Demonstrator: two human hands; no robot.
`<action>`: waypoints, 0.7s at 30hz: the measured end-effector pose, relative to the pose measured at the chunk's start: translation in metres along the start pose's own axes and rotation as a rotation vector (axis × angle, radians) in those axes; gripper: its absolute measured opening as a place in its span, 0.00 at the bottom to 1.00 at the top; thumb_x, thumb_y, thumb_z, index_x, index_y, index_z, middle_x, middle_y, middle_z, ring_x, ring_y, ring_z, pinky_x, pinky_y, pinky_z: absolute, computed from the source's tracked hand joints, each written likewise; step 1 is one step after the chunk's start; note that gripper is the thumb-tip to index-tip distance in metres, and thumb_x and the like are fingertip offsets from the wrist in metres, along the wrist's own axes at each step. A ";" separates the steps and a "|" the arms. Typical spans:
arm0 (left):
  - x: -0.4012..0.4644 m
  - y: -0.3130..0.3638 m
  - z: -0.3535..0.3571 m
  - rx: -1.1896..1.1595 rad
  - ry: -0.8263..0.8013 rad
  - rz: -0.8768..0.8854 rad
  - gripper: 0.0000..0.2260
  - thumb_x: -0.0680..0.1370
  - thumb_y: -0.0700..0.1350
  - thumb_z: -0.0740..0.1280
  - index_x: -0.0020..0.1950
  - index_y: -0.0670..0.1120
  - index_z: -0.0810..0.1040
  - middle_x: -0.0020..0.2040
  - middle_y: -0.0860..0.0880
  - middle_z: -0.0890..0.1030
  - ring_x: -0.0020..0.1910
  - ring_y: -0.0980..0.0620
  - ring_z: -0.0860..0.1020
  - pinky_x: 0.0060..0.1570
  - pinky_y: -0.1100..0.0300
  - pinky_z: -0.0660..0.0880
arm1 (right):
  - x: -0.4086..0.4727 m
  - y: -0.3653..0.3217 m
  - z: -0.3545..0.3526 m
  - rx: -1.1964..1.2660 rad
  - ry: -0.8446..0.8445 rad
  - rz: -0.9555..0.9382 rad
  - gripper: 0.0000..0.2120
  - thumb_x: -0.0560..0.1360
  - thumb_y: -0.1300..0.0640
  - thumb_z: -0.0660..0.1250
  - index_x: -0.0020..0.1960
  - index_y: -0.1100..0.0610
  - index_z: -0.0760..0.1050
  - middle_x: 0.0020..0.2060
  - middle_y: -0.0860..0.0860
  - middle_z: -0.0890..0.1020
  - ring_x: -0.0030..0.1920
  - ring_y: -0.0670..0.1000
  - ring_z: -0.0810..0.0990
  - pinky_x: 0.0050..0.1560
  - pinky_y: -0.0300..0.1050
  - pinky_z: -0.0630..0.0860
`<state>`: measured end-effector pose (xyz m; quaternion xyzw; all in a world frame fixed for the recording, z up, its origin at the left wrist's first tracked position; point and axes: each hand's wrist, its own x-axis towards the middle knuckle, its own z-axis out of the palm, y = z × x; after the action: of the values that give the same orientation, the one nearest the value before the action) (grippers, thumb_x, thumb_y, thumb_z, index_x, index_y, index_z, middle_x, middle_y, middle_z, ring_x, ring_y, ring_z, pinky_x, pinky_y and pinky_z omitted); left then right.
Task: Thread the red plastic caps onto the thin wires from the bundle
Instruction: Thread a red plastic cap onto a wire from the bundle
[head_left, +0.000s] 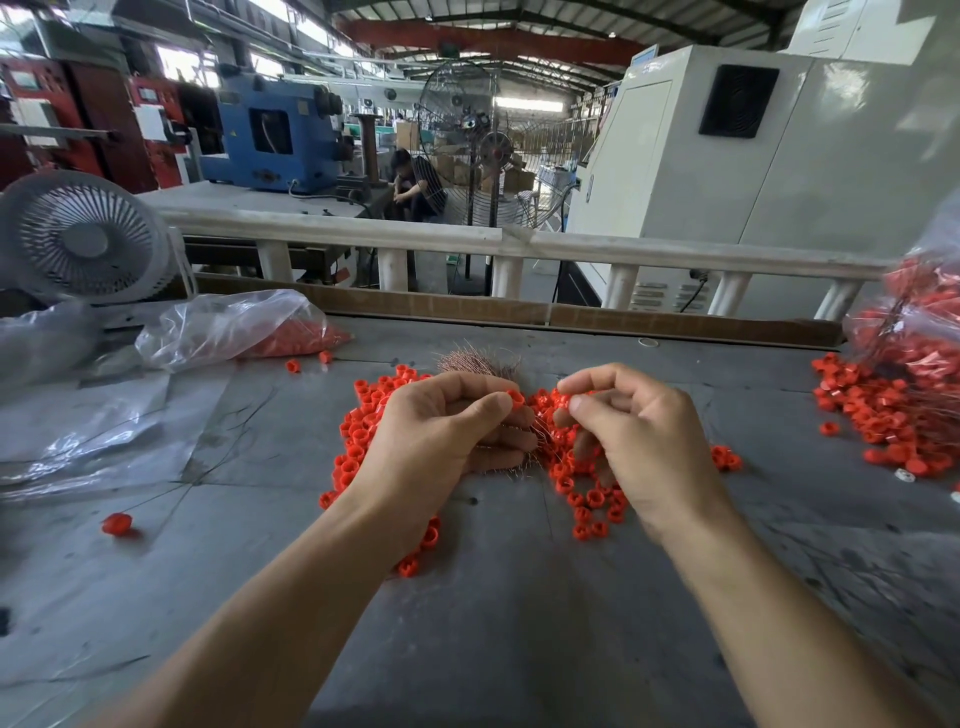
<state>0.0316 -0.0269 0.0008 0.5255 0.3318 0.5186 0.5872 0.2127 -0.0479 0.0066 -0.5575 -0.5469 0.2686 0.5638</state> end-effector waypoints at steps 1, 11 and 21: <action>0.000 0.000 0.000 0.004 0.000 0.002 0.05 0.81 0.37 0.68 0.54 0.39 0.82 0.47 0.40 0.87 0.44 0.44 0.87 0.42 0.57 0.83 | -0.001 -0.001 0.000 0.064 0.000 0.000 0.10 0.77 0.65 0.68 0.45 0.51 0.84 0.38 0.52 0.86 0.30 0.47 0.79 0.23 0.41 0.71; 0.000 0.000 0.000 -0.006 -0.003 0.006 0.04 0.81 0.37 0.68 0.53 0.40 0.83 0.44 0.42 0.87 0.43 0.45 0.87 0.41 0.57 0.83 | -0.003 -0.002 0.006 0.180 -0.068 -0.101 0.08 0.78 0.63 0.72 0.52 0.51 0.85 0.41 0.55 0.87 0.35 0.48 0.82 0.37 0.48 0.82; 0.001 -0.002 0.000 0.011 -0.028 0.004 0.05 0.80 0.38 0.69 0.53 0.41 0.83 0.47 0.41 0.87 0.44 0.45 0.87 0.42 0.57 0.84 | -0.009 -0.005 0.008 -0.014 -0.059 -0.255 0.05 0.79 0.53 0.71 0.45 0.49 0.85 0.32 0.42 0.84 0.32 0.40 0.79 0.35 0.33 0.75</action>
<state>0.0321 -0.0261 -0.0006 0.5365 0.3253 0.5107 0.5878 0.2014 -0.0542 0.0069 -0.4795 -0.6316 0.2073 0.5729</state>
